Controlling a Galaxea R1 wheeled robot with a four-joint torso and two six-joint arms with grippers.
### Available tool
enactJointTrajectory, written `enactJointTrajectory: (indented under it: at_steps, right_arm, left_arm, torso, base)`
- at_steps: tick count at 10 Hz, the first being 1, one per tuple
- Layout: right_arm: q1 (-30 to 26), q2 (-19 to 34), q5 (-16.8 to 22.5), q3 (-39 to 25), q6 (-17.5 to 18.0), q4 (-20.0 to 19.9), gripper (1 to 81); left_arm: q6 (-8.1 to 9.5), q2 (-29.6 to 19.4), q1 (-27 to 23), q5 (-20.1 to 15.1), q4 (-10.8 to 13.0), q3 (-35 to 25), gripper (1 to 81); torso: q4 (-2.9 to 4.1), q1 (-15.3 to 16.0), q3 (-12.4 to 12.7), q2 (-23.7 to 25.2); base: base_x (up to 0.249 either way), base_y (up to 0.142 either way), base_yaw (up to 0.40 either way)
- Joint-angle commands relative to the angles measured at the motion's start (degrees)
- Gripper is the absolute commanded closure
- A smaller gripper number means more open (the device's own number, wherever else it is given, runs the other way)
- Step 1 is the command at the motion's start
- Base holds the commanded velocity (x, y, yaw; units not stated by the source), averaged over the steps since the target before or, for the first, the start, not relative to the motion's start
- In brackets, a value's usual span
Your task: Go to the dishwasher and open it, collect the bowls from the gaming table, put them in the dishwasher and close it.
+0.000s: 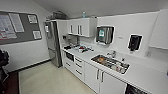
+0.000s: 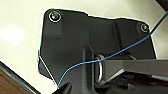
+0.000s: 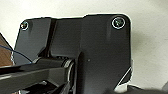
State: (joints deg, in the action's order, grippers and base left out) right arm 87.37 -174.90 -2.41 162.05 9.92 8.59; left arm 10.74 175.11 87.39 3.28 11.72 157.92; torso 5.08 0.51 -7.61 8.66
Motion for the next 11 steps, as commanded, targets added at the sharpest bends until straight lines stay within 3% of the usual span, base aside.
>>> enactJointTrajectory:
  at_steps: [1,5,7,11]
  right_arm:
    - [-3.03,0.14,2.77,0.19,-0.08,-0.33,1.0]
    - [-3.21,-0.04,2.85,0.19,0.01,-0.51,1.0]
    - [-3.03,0.14,2.85,0.19,0.0,-0.6,1.0]
    - [-2.95,0.05,2.85,0.45,-0.08,-0.51,1.0]
  left_arm:
    - [-0.02,0.16,-2.71,-2.4,-0.2,-0.15,1.0]
    - [0.07,0.25,-2.36,-2.05,-0.29,-0.33,1.0]
    - [0.07,0.07,-2.09,0.59,-0.28,-0.33,1.0]
    - [0.07,0.07,-2.0,0.67,-0.21,-0.15,1.0]
  torso:
    - [0.0,0.0,0.0,0.0]
    - [0.0,0.0,0.0,0.0]
    - [0.0,0.0,0.0,0.0]
    - [0.0,0.0,0.0,0.0]
  base:
    - [0.0,0.0,0.355]
    - [0.0,0.0,0.354]
    - [0.0,0.0,0.354]
    - [0.0,0.0,0.354]
